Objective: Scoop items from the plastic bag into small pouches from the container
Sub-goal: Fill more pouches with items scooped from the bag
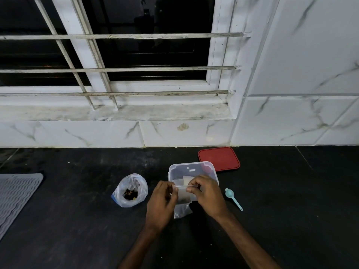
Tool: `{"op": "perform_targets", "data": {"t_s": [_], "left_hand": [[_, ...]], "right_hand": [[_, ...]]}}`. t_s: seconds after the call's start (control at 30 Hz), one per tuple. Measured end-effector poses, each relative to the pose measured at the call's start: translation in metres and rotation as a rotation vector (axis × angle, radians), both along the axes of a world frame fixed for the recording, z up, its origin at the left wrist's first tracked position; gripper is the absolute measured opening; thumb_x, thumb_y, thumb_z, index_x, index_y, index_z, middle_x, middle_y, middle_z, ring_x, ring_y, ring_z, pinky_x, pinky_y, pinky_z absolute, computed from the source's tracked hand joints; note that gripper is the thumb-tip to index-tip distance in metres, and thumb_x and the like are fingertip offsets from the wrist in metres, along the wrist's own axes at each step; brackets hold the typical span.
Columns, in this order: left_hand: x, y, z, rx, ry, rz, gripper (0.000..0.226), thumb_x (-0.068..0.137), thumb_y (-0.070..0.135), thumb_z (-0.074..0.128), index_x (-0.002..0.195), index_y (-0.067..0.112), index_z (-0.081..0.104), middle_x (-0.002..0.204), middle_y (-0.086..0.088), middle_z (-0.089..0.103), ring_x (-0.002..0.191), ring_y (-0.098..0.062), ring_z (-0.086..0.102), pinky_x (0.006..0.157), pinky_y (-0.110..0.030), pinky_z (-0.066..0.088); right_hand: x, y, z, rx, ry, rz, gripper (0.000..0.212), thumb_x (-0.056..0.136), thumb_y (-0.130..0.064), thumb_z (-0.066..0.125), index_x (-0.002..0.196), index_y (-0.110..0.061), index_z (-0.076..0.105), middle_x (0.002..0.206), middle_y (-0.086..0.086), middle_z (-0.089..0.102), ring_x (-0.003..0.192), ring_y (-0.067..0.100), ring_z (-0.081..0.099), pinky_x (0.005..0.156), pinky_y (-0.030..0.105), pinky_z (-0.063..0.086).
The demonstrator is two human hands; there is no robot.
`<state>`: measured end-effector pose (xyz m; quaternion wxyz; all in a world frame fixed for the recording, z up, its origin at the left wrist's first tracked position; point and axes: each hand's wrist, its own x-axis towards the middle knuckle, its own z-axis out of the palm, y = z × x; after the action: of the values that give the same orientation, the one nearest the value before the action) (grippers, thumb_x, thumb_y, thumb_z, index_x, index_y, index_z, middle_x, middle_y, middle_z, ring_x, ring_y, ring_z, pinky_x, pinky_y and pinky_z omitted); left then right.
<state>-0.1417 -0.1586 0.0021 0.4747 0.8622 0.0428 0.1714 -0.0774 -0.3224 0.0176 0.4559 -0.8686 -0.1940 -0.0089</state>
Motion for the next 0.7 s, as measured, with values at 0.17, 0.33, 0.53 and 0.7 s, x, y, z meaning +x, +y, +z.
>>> {"op": "perform_targets", "data": {"t_s": [0.17,0.33,0.53,0.7], "left_hand": [[0.001,-0.004,0.0,-0.001,-0.006,0.014,0.02,0.09,0.048,0.042,0.086,0.031,0.052,0.087,0.013,0.054,0.08,-0.009,0.058,0.062,-0.028,0.049],[0.0,0.001,-0.001,-0.142,-0.018,0.042,0.019,0.09,0.049,0.049,0.088,0.032,0.057,0.089,0.009,0.059,0.08,-0.012,0.062,0.065,-0.04,0.055],[-0.007,0.003,-0.004,-0.152,0.043,0.004,0.018,0.085,0.047,0.057,0.092,0.031,0.059,0.091,0.008,0.063,0.084,-0.014,0.064,0.07,-0.042,0.056],[-0.006,0.003,-0.004,0.047,0.118,-0.098,0.01,0.084,0.046,0.067,0.085,0.039,0.06,0.094,0.017,0.06,0.088,-0.006,0.062,0.071,-0.025,0.052]], "right_hand": [[-0.003,0.003,-0.003,-0.07,-0.051,-0.047,0.022,0.074,-0.023,0.079,0.064,-0.027,0.06,0.07,-0.013,0.061,0.078,0.006,0.056,0.07,0.027,0.047],[0.0,-0.003,0.006,0.137,0.188,-0.005,0.006,0.08,-0.017,0.078,0.085,-0.019,0.075,0.083,-0.011,0.071,0.083,0.003,0.066,0.075,0.019,0.053],[-0.001,-0.004,0.0,0.128,0.191,-0.083,0.012,0.077,-0.01,0.078,0.076,-0.02,0.074,0.077,-0.009,0.071,0.078,0.004,0.067,0.077,0.027,0.056],[-0.014,0.003,-0.008,0.013,0.16,-0.039,0.005,0.078,-0.021,0.078,0.076,-0.025,0.076,0.074,-0.018,0.071,0.078,-0.001,0.067,0.074,0.02,0.053]]}}
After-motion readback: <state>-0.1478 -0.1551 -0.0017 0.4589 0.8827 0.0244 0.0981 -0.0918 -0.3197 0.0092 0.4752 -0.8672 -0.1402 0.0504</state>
